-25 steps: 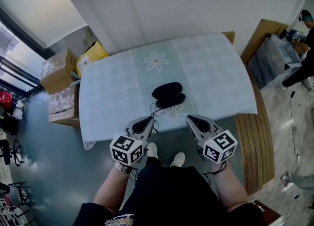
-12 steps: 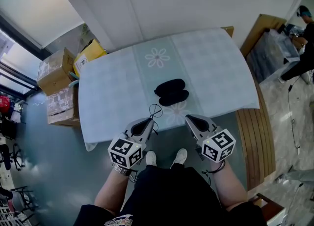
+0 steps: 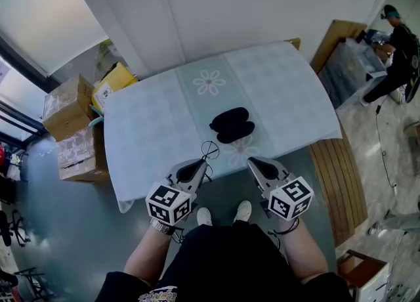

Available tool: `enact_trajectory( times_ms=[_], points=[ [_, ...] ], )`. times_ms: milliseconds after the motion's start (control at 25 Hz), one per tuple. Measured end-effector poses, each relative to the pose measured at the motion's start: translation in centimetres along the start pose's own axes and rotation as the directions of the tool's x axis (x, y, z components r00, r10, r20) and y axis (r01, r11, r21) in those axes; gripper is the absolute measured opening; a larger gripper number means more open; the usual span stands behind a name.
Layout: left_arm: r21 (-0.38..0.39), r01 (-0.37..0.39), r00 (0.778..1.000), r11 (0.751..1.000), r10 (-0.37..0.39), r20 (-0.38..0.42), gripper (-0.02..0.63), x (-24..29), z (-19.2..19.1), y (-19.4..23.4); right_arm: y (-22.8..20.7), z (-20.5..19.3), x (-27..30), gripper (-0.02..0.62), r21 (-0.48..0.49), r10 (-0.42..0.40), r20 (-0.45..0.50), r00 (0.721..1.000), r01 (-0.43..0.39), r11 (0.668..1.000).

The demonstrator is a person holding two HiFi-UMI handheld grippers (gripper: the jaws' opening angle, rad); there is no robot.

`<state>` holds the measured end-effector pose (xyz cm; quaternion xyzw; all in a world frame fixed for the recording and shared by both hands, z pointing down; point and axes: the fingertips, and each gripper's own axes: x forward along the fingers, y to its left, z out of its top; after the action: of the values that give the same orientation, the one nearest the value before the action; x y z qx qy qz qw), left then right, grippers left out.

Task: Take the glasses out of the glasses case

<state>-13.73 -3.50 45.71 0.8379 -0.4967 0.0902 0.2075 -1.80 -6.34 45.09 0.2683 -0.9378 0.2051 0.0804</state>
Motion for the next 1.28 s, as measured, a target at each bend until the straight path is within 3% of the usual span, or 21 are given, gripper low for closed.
enact_trajectory(
  times_ms=[640, 1280],
  points=[
    [0.024, 0.122, 0.992, 0.992, -0.122, -0.013, 0.031, -4.6, -2.2, 0.0, 6.1, -3.0, -1.0, 0.023, 0.018, -0.118, 0.017, 0.993, 0.118, 0.993],
    [0.051, 0.212, 0.977, 0.976, -0.209, -0.050, 0.031, -5.2, -3.0, -0.3, 7.7, -4.6, -1.9, 0.023, 0.061, -0.205, 0.039, 0.978, 0.202, 0.977]
  ],
)
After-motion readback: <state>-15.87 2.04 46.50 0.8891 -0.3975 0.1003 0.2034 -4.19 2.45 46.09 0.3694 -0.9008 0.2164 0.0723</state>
